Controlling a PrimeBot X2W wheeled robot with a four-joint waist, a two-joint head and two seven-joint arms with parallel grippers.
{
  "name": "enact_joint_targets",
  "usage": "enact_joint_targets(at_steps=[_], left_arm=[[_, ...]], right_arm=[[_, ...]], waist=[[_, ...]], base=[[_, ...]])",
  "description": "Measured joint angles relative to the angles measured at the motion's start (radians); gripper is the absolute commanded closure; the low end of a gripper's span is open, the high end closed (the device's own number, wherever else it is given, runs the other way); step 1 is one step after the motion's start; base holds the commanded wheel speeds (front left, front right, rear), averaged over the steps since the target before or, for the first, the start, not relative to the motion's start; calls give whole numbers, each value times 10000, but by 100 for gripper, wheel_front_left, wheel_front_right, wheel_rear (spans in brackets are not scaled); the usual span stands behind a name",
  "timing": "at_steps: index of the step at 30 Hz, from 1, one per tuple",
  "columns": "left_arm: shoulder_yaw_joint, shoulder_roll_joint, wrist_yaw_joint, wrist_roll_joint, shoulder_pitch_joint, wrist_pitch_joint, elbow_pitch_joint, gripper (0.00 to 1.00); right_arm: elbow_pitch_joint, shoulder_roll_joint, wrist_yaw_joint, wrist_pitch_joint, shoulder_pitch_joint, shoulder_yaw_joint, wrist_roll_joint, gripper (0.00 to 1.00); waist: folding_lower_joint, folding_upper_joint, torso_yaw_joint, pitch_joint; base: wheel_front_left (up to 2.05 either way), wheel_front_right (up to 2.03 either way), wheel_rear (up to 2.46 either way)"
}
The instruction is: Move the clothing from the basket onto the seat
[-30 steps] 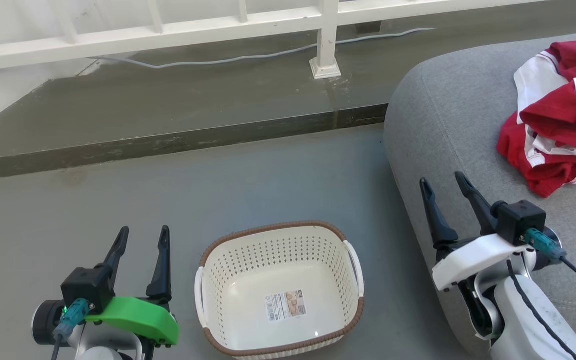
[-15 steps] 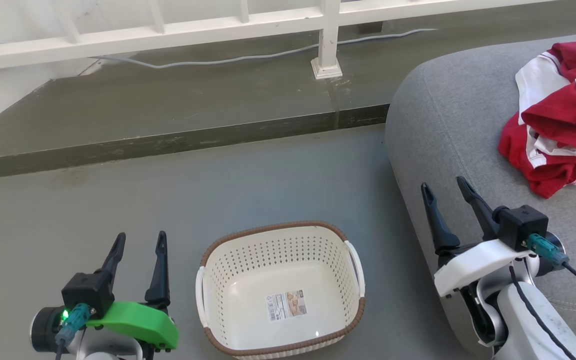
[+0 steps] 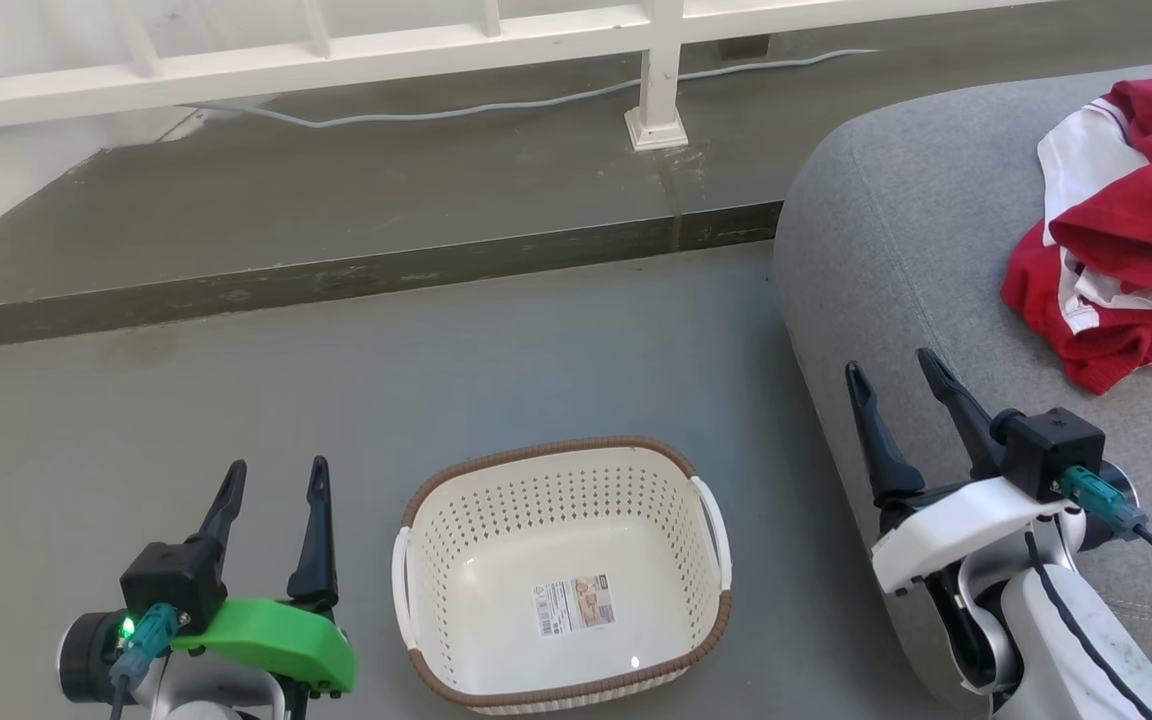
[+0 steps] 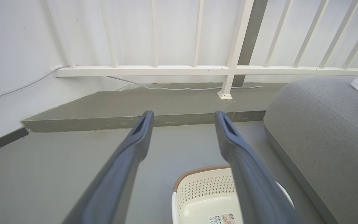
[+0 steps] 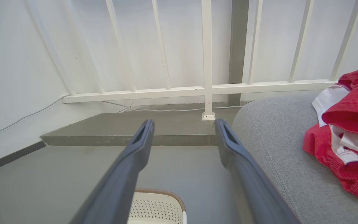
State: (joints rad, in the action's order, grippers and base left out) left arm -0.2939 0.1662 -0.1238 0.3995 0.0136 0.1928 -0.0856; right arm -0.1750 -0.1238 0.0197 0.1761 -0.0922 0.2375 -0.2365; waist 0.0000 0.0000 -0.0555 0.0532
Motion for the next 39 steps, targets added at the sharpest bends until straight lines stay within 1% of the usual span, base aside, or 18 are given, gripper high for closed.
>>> enact_joint_targets(at_steps=[10,11,15,21,26,34,36,39], left_arm=[[33,-188,-2,-84,-40,-73,75,0],[27,-197,0,-77,-42,-69,33,100],[-63,-318,0,-50,-170,-73,-403,100],[-54,-380,96,311,-242,-73,-407,100],[6,-481,192,951,-273,-84,-360,100],[328,-520,324,2134,-297,-336,-362,100],[372,-533,372,2291,-297,-353,-366,100],[433,-558,435,2752,-297,-460,-376,100]], right_arm=[[265,-27,-42,-111,30,-2,0,0],[240,-19,-40,-107,33,0,-2,100],[-174,73,-38,-109,298,42,-6,100],[-249,153,-21,-107,451,-4,-339,100],[-232,209,23,-111,451,-86,-991,100],[-222,257,69,-353,451,-380,-2481,100],[-224,270,144,-391,451,-437,-2732,100],[-226,280,153,-499,451,-552,-3124,100]], waist=[[0,0,29,51],[0,0,32,55],[0,0,33,56],[0,0,52,39],[0,0,86,3],[0,0,126,-38],[0,0,137,-49],[0,0,151,-63]], base=[[0,0,0],[0,0,0],[0,0,0],[0,0,0],[0,0,0],[0,0,0],[0,0,0],[0,0,0]])
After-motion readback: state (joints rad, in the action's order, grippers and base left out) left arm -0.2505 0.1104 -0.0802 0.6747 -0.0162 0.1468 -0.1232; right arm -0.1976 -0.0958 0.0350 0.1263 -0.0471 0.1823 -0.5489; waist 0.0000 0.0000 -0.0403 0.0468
